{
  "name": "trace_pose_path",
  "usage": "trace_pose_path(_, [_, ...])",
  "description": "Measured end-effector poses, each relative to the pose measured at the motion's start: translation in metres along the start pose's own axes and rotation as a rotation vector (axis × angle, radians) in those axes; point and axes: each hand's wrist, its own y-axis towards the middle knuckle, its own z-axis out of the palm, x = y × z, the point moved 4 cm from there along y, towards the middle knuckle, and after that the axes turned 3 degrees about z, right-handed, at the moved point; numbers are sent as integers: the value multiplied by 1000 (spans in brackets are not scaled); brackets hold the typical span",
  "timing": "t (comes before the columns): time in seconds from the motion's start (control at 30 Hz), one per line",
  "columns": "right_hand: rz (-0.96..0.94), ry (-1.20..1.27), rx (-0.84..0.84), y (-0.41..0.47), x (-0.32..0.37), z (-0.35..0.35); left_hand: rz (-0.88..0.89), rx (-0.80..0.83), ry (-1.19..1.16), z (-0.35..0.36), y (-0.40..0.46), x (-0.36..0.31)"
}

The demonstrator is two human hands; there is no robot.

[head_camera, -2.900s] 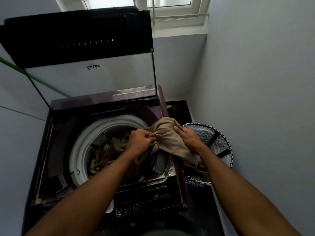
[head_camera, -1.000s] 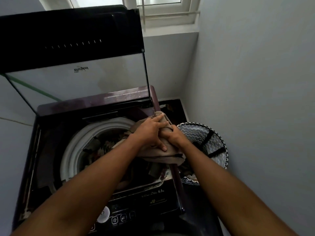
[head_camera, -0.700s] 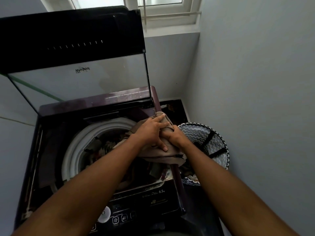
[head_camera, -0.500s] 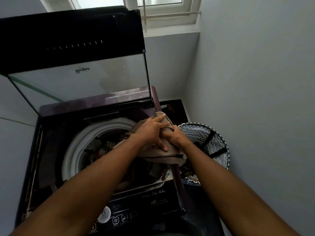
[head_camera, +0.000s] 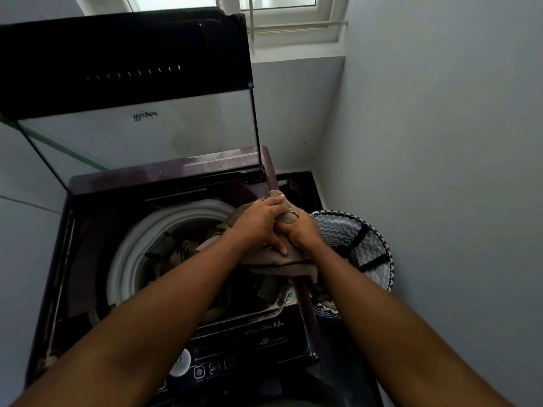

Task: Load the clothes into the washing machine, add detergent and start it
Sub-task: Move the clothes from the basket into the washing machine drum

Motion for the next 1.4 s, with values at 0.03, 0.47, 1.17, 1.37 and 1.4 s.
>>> trace_pose_path(0.03, [-4, -49, -50, -4, 4, -1, 6, -25, -26, 0, -3, 0])
trace_pose_path(0.47, [13, -188, -269, -45, 96, 3, -265, -402, -708, -38, -58, 24])
trace_pose_path(1.17, [-2, -248, 492, -42, 82, 173, -522, 93, -312, -2, -161, 129])
trace_pose_path(1.37, [-258, -207, 31, -38, 103, 102, -423, -109, -245, -12, -121, 107])
trace_pose_path(1.4, [-296, -202, -67, -37, 107, 90, -391, -125, -254, -15, -113, 99])
